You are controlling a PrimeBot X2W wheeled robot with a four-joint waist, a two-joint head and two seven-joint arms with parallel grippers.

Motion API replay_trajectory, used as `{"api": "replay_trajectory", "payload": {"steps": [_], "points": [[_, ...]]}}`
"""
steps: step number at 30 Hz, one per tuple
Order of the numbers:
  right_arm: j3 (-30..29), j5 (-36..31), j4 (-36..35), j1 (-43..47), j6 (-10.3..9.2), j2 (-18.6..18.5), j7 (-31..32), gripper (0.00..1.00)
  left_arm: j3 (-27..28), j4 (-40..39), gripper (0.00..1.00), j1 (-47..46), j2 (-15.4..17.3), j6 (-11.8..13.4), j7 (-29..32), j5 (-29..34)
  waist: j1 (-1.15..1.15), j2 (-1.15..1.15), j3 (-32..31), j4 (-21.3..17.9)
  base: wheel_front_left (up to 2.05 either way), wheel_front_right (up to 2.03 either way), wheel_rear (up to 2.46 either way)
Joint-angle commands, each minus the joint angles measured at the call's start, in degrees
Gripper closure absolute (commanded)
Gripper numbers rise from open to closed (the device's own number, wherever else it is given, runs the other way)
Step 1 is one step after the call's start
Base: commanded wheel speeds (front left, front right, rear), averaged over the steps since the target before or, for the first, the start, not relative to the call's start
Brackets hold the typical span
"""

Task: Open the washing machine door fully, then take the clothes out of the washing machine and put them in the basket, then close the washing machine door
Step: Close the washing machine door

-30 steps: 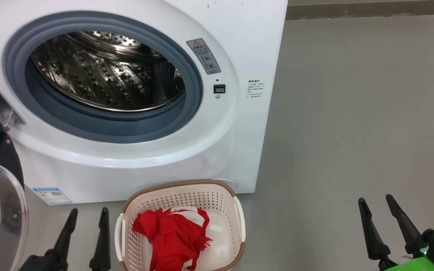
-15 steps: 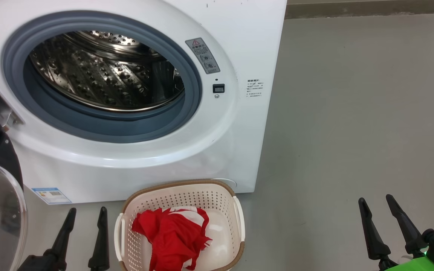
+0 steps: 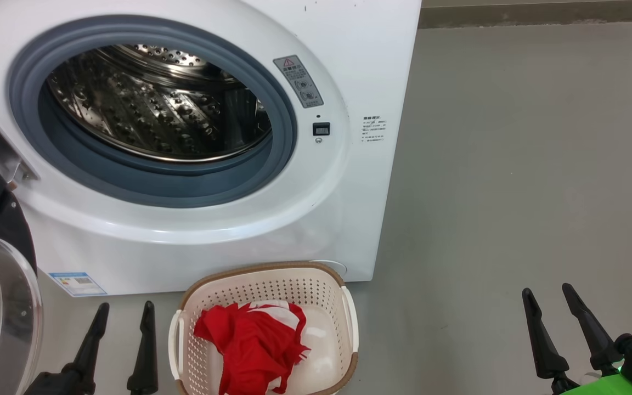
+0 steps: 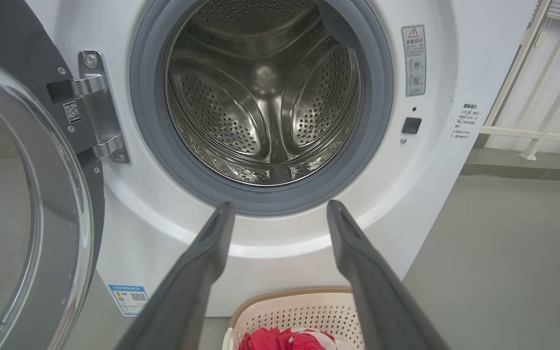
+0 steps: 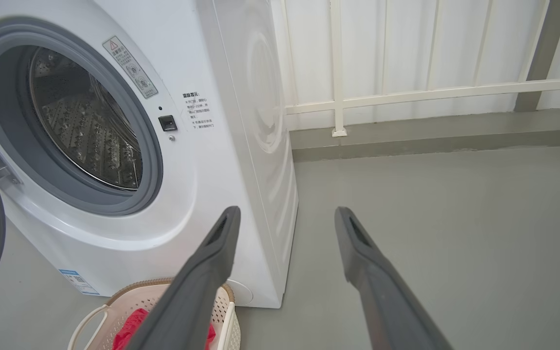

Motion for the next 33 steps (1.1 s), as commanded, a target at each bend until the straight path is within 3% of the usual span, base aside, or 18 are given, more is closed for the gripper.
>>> {"api": "replay_trajectory", "payload": {"steps": [1, 33], "points": [[1.06, 1.03, -1.32, -0.75, 0.36, -1.44, -0.37, 0.00, 1.98, -1.56, 0.00, -0.35, 0.33, -0.32, -0.29, 0.59, 0.00, 0.00, 0.00, 0.02, 0.00, 0.00, 0.00], [0.95, 0.99, -1.37, -0.55, 0.36, -1.32, -0.37, 0.00, 0.42, -3.26, 0.00, 0.04, 0.32, -0.32, -0.29, 0.13, 0.00, 0.00, -0.07, 0.54, -0.54, 0.54, 0.00]]}}
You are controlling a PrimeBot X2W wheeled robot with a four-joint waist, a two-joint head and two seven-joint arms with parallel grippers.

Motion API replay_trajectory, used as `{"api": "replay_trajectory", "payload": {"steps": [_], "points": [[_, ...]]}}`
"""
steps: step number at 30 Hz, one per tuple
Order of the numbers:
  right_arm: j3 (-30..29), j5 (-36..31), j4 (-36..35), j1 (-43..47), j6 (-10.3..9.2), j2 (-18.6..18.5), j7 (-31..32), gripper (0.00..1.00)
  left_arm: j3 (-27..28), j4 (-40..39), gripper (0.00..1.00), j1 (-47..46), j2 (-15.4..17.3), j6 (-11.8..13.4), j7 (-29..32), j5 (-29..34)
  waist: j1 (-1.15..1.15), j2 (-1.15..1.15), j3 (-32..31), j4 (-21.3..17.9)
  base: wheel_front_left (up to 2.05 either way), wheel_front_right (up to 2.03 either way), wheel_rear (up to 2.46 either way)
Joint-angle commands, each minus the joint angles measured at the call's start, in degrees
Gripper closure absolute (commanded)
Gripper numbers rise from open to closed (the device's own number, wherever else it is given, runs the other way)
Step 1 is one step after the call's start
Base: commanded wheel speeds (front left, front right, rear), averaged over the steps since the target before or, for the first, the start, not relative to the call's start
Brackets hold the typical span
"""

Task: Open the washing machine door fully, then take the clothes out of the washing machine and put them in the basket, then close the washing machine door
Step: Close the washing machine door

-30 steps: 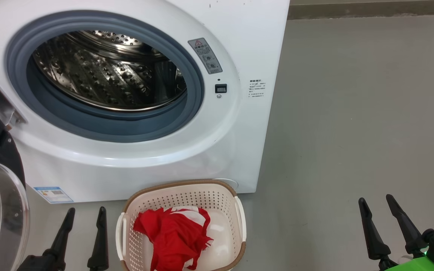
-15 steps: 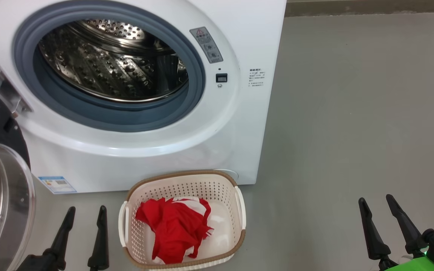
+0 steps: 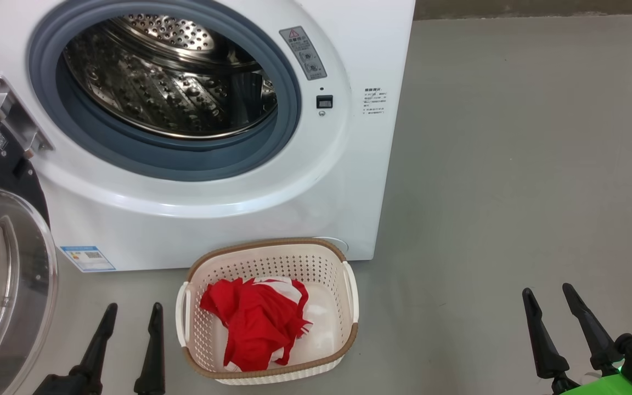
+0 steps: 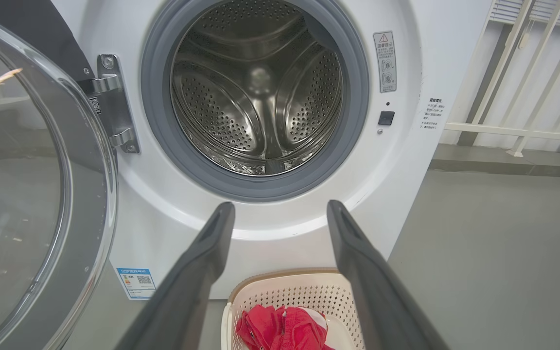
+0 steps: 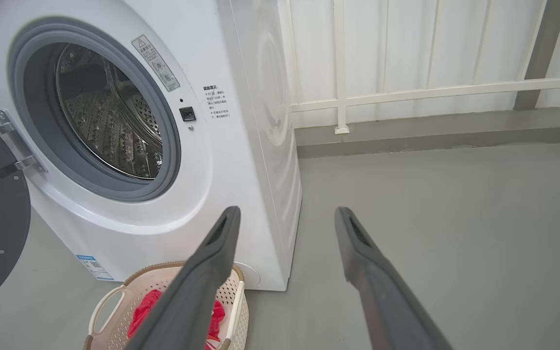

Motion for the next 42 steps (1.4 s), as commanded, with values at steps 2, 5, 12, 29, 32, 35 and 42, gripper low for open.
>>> {"api": "replay_trajectory", "payload": {"steps": [2, 5, 12, 29, 32, 35, 42], "points": [[0.98, 0.98, -1.39, -0.52, 0.36, -1.34, -0.37, 0.00, 1.68, -1.68, 0.00, -0.82, 0.34, -0.32, -0.29, -0.18, 0.00, 0.00, 0.02, 0.03, 0.00, 0.00, 0.00], [0.96, 1.00, -1.44, -0.49, 0.36, -1.37, -0.37, 0.00, 1.71, -1.57, 0.00, -0.83, 0.34, -0.32, -0.29, -0.26, 0.00, 0.00, 0.07, 0.11, 0.00, 0.00, 0.00], [0.87, 1.00, -1.47, -0.40, 0.36, -1.43, -0.37, 0.00, 1.79, -1.29, 0.00, -1.01, 0.34, -0.32, -0.29, -0.58, 0.00, 0.00, 0.06, 0.42, 0.00, 0.00, 0.00], [1.85, 1.03, -1.24, -0.26, 0.36, -2.25, -0.37, 0.00, 0.71, 0.06, 0.00, -0.80, 0.34, 0.08, -0.29, -3.09, 0.00, 0.00, -0.57, 6.25, 0.00, 0.00, 0.00], [2.24, 1.09, -1.09, -0.21, 0.36, -2.55, -0.37, 0.00, 0.11, 0.07, 0.00, -0.44, 0.34, 0.49, -0.29, -3.43, 0.00, 0.00, -0.76, 8.27, 0.00, 0.00, 0.00], [2.53, 1.11, -1.00, -0.16, 0.36, -2.70, -0.37, 0.00, -0.35, 0.07, 0.00, -0.17, 0.34, 0.85, -0.29, -3.81, 0.00, 0.00, -0.91, 9.68, 0.00, 0.00, 0.00], [3.58, 1.24, -0.68, 0.17, 0.36, -3.12, -0.37, 0.00, -2.10, 0.03, 0.00, 1.08, 0.34, 1.95, -0.29, -5.14, 0.00, 0.00, -1.62, 14.96, 0.00, 0.00, 0.00]]}}
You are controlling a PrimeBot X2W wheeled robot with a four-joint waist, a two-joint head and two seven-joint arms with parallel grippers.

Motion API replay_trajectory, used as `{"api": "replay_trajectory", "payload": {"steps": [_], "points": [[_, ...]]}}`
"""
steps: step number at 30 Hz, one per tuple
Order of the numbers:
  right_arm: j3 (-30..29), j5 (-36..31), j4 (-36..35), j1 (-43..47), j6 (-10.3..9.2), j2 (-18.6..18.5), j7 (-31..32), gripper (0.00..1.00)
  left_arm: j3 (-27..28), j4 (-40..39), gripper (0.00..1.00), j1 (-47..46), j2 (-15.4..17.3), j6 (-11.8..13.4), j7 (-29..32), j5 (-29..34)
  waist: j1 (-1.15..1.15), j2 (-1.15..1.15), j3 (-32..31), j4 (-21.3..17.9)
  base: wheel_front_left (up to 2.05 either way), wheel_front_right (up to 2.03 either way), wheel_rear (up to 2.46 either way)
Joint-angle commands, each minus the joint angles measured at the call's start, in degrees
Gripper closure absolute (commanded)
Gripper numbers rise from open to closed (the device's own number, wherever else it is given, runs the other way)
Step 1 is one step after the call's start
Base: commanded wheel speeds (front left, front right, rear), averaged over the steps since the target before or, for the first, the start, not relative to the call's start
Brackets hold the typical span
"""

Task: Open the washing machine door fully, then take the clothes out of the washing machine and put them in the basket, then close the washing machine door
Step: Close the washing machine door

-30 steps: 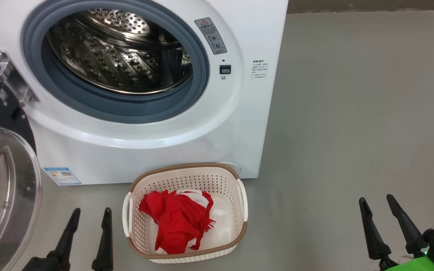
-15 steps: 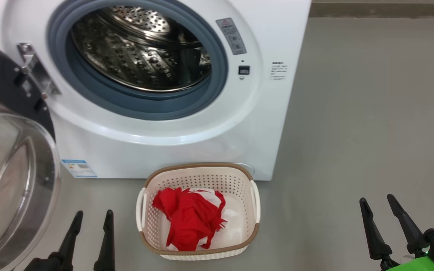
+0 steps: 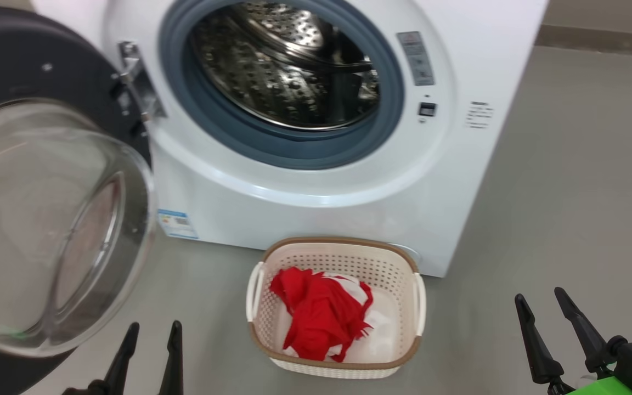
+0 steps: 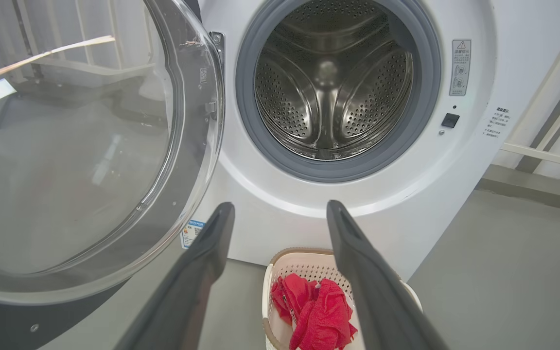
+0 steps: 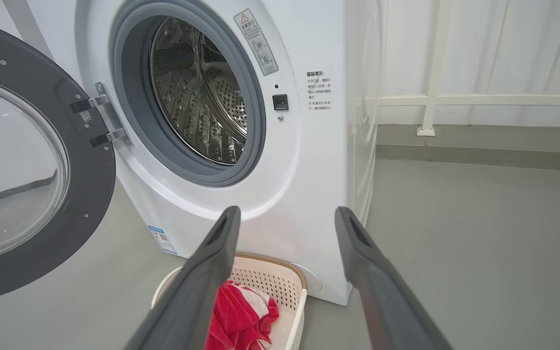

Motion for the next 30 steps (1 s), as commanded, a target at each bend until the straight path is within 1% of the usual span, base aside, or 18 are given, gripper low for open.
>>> {"api": "replay_trajectory", "payload": {"steps": [1, 14, 24, 30], "points": [[1.52, 1.09, -1.18, 0.16, 0.36, -1.45, -0.37, 0.00, 1.61, -1.23, 0.00, -0.63, 0.32, 0.40, -0.29, -0.51, 0.00, 0.00, -0.63, 2.83, 0.00, 0.00, 0.00], [3.53, 1.46, -0.54, 0.72, 0.36, -1.67, -0.37, 0.00, -0.33, -1.70, 0.00, 1.00, 0.32, 1.79, -0.29, -2.02, 0.00, 0.00, -2.03, 11.93, 0.00, 0.00, 0.00], [8.27, 2.14, 1.04, -3.58, 0.36, -3.43, -0.37, 0.00, -0.57, -4.43, 0.00, 1.98, 0.32, 4.77, -0.29, -5.74, 0.00, 0.00, -0.03, 13.69, 0.00, 0.00, 0.00], [9.92, 2.61, 1.89, -5.43, 0.36, -4.03, -0.37, 0.00, -0.62, -5.42, 0.00, 2.27, 0.32, 5.57, -0.29, -6.63, 0.00, 0.00, 0.45, 14.05, 0.00, 0.00, 0.00]]}}
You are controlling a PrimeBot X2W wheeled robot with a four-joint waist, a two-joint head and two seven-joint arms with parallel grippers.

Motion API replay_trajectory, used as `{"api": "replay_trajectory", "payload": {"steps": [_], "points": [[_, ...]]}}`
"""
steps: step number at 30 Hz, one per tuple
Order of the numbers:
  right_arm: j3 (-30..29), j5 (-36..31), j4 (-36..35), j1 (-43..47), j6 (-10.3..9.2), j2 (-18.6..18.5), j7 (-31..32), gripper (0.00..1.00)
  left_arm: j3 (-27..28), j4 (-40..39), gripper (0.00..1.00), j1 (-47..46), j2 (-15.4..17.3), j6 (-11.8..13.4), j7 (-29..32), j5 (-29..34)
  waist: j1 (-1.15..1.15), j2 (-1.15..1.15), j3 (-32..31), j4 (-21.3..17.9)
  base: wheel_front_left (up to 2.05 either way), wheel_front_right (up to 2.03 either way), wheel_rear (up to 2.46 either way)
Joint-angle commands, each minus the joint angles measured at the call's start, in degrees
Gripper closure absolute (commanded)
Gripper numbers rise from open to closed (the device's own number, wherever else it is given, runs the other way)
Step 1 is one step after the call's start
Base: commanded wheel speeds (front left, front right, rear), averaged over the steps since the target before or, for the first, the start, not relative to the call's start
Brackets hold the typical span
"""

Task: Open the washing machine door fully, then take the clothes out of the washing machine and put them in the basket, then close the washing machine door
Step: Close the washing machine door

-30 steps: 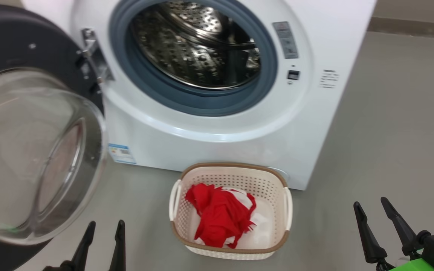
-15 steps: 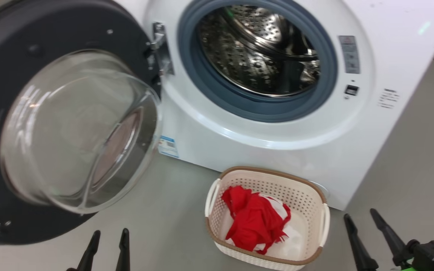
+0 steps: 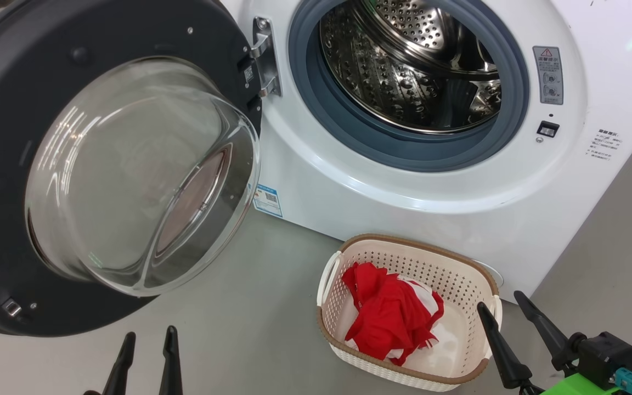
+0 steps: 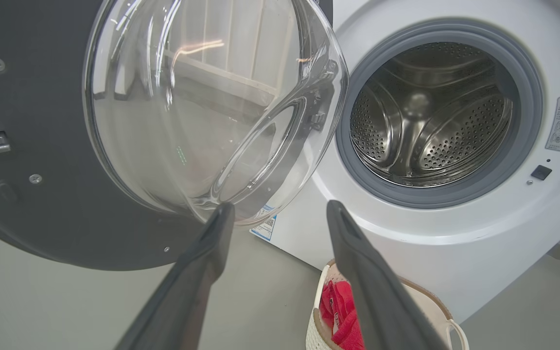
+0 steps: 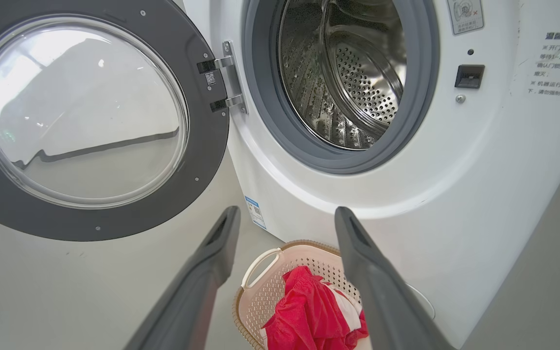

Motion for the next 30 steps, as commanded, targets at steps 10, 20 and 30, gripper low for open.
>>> {"api": "replay_trajectory", "payload": {"steps": [10, 20, 30], "points": [[1.68, 0.67, -0.55, -2.66, 0.36, -1.25, -0.37, 0.00, 1.22, -2.19, 0.00, -0.31, 0.28, 0.90, -0.29, -0.69, 0.00, 0.00, 0.01, -0.05, 0.00, 0.00, 0.00], [0.73, 0.35, -0.97, -2.03, 0.36, -0.25, -0.37, 0.00, 2.32, -3.51, 1.00, -2.29, 0.28, -0.81, -0.29, -2.76, 0.00, 0.00, 0.36, -0.09, 0.00, 0.00, 0.00], [-0.56, -0.07, -1.44, -1.49, 0.36, 1.01, -0.37, 0.00, 14.28, -13.03, 1.00, -12.05, 0.29, -5.47, -0.29, 0.66, 0.00, 0.00, 1.07, 0.08, 0.00, 0.00, 0.00]]}}
